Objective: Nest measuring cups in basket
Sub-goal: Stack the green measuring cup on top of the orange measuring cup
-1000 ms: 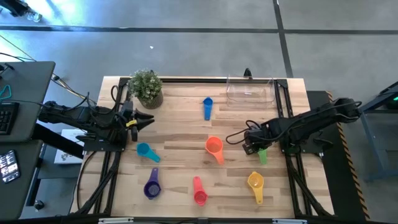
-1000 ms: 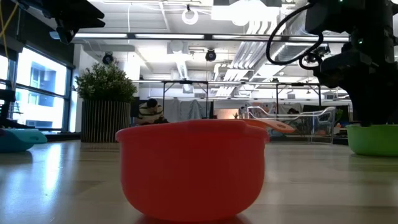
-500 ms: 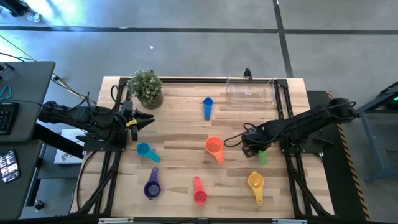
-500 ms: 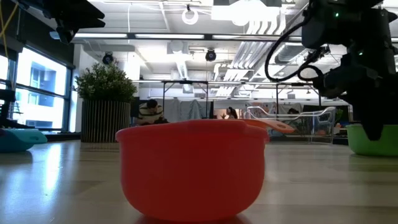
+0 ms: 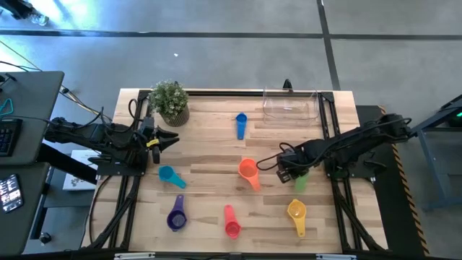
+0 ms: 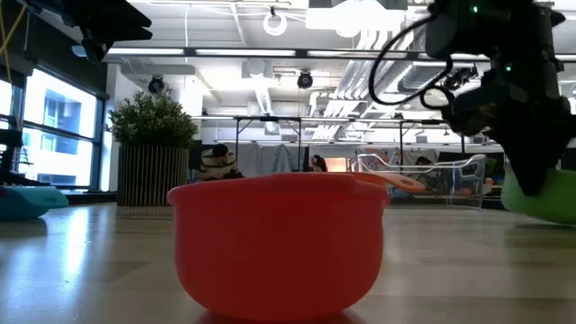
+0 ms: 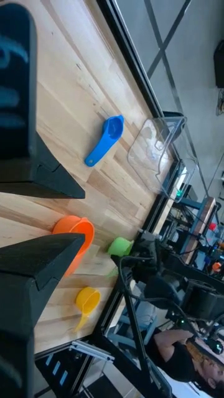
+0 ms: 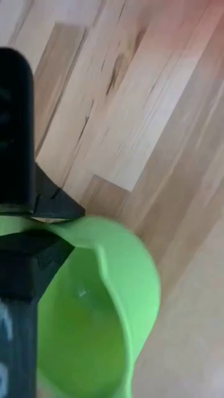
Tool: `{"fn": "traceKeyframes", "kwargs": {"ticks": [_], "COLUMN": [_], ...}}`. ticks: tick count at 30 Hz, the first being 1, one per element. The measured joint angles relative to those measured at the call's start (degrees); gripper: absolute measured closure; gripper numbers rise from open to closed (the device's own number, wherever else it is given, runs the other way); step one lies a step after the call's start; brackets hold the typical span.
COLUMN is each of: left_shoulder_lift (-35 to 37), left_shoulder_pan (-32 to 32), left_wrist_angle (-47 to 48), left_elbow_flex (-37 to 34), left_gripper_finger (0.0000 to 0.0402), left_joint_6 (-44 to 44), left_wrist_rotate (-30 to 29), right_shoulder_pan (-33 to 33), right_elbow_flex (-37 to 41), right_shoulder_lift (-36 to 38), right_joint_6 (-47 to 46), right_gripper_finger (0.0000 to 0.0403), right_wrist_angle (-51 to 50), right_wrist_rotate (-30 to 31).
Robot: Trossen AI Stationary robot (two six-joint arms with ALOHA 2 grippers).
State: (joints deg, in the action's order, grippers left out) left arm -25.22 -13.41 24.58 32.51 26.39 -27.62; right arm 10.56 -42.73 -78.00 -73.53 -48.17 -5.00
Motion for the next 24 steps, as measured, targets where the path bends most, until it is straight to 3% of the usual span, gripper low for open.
{"fn": "traceKeyframes", "kwargs": {"ticks": [7, 24], "left_shoulder_lift": [-0.02, -0.01], "left_shoulder_pan": [0.00, -0.01], "left_wrist_angle": [0.00, 0.00], "left_elbow_flex": [0.00, 0.00], "left_gripper_finger": [0.0312, 0.0312], "left_joint_6": [0.00, -0.01], "left_wrist_rotate": [-0.02, 0.01], "right_shoulder_pan": [0.01, -0.06], "right_elbow_flex": [-9.34, -27.93], "right_shoulder_lift": [0.00, -0.04], "right_joint_6": [-0.01, 3.68], "right_gripper_finger": [0.0398, 0.0400], "right_wrist_angle": [-6.49, -3.28], "right_wrist_rotate": [4.19, 26.30]}}
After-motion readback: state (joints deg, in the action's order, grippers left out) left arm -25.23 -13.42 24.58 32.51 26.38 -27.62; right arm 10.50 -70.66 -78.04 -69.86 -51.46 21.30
